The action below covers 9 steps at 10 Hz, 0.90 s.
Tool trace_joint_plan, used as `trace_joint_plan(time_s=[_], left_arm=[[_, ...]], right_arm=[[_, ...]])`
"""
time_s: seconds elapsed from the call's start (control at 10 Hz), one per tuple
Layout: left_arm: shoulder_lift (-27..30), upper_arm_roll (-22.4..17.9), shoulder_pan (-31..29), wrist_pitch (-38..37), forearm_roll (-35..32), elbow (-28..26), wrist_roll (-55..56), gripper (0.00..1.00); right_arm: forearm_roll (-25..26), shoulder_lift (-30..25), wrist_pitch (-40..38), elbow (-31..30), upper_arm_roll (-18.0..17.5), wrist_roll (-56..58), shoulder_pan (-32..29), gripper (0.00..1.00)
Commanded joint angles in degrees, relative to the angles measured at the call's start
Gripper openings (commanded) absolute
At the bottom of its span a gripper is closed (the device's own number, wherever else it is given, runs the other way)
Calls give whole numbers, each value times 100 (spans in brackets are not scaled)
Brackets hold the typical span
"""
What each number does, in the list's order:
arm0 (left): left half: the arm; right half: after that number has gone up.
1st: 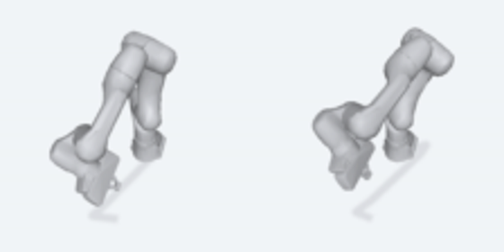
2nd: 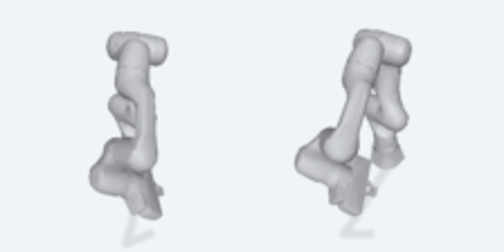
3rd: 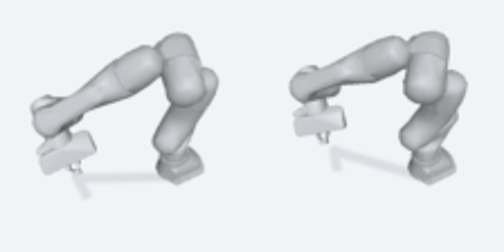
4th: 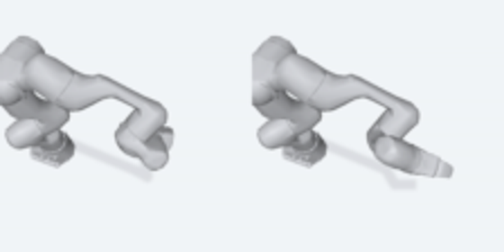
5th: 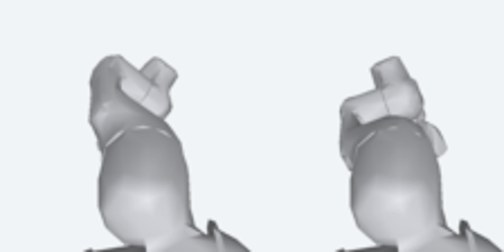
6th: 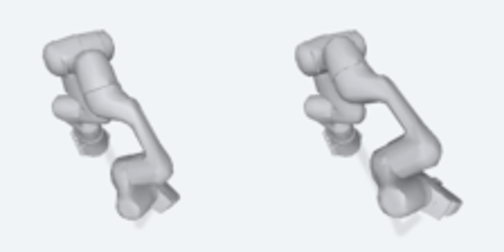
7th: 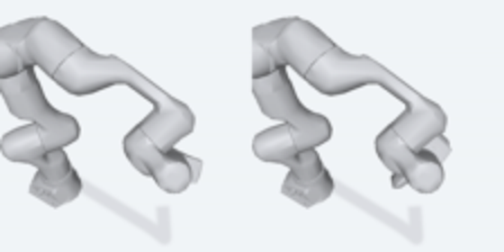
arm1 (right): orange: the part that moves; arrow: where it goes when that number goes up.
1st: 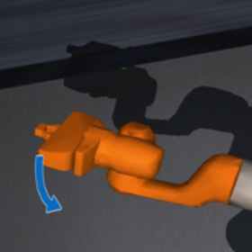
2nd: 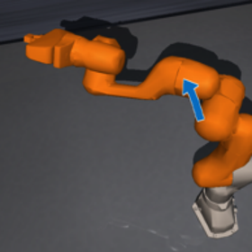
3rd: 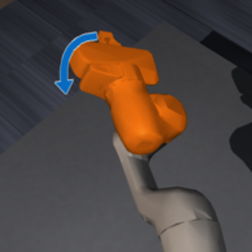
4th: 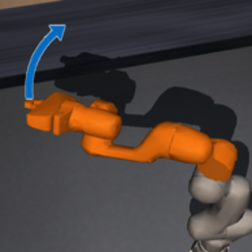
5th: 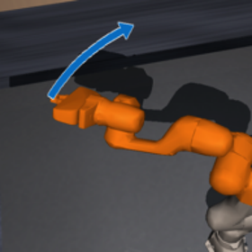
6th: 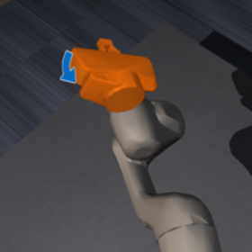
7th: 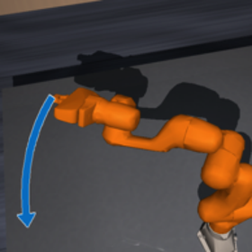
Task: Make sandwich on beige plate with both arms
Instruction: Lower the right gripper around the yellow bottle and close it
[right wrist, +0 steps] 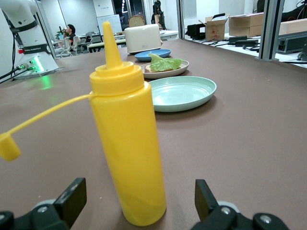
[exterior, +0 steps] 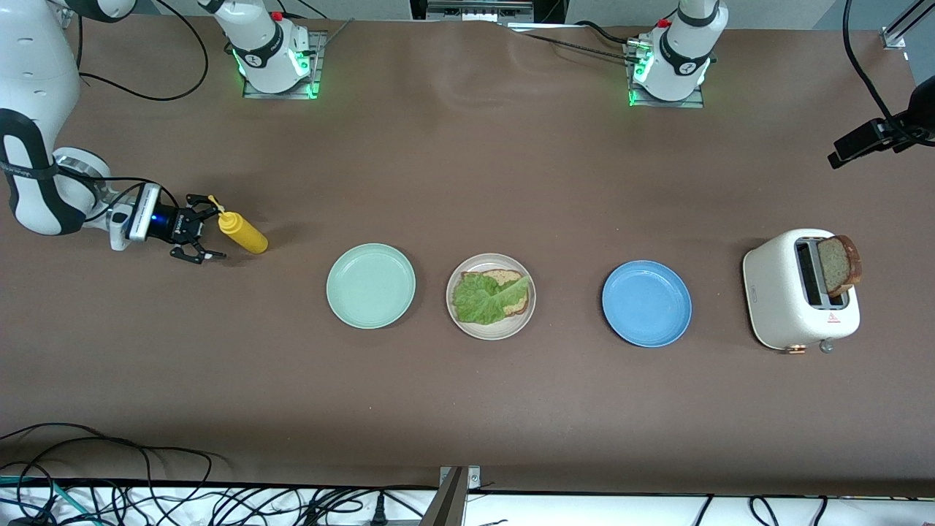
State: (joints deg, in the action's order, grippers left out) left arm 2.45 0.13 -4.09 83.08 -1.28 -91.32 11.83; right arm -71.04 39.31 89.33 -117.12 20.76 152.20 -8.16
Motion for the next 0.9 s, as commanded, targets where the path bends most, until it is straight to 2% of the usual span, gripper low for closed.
trace_joint_plan(time_s=[0.0, 0.4, 0.5, 0.6, 0.7, 0.8], left_arm=[[-7, 22, -66, -81, 146, 71, -58, 100], [-7, 22, -74, -81, 146, 71, -58, 100], [-7, 22, -74, -81, 146, 71, -58, 100], [-7, 22, -74, -81, 137, 71, -58, 100], [-7, 22, -74, -81, 146, 71, -58, 100], [-7, 22, -74, -81, 146, 71, -58, 100]], right_arm=[[-234, 102, -56, 5, -159, 126, -46, 100], [-611, 216, 40, 14, -336, 117, 15, 96], [-752, 278, 40, 40, -431, 117, 24, 81], [-788, 287, 75, 49, -441, 117, 25, 52], [-806, 296, 119, 58, -441, 117, 33, 35], [-875, 305, 146, 58, -441, 117, 68, 33]])
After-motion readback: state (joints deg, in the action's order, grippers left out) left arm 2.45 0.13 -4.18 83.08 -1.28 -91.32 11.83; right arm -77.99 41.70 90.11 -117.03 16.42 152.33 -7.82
